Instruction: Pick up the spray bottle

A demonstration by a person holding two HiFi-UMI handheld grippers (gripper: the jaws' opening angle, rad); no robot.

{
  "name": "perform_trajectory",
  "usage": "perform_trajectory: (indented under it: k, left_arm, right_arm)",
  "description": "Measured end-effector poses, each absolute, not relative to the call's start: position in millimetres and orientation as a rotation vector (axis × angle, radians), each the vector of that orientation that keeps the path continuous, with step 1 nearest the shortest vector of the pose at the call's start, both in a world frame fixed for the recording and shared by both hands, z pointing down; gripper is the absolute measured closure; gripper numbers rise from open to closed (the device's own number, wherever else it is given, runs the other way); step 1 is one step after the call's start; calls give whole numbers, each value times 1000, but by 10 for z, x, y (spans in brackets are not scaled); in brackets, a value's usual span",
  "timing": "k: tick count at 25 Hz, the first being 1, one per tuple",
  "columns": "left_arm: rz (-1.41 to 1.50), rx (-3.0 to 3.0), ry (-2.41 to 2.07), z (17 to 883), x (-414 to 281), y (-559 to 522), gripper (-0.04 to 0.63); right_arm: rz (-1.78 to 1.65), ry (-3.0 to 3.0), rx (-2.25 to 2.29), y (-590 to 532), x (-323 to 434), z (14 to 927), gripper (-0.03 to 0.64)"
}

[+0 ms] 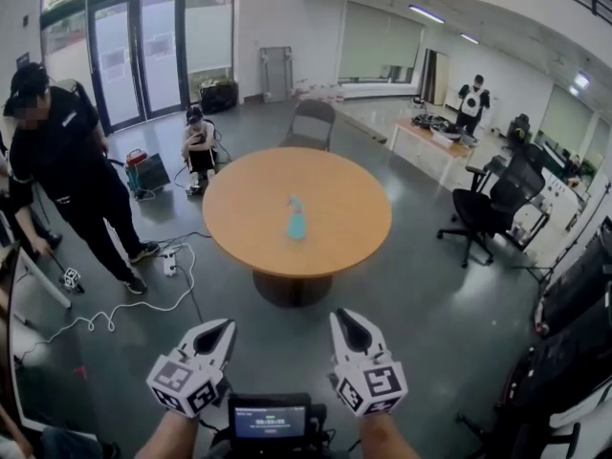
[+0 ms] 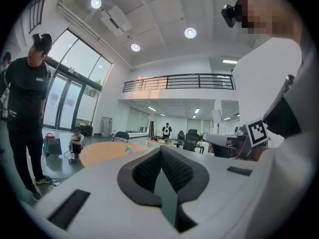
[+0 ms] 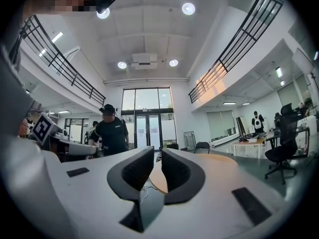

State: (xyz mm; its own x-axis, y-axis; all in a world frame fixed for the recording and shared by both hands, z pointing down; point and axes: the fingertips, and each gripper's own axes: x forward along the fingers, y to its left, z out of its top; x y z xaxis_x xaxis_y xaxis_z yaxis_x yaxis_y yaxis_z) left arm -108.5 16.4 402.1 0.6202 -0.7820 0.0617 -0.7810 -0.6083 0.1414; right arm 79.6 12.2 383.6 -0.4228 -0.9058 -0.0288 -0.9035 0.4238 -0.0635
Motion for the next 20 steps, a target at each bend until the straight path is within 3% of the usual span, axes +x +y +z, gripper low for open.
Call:
perform_trajectory:
  k: [20]
  left_arm:
    - [-122, 2731, -1148, 3944, -1940, -865, 601]
  right_arm:
    - [-6, 2542, -1822, -669, -42, 3677, 561]
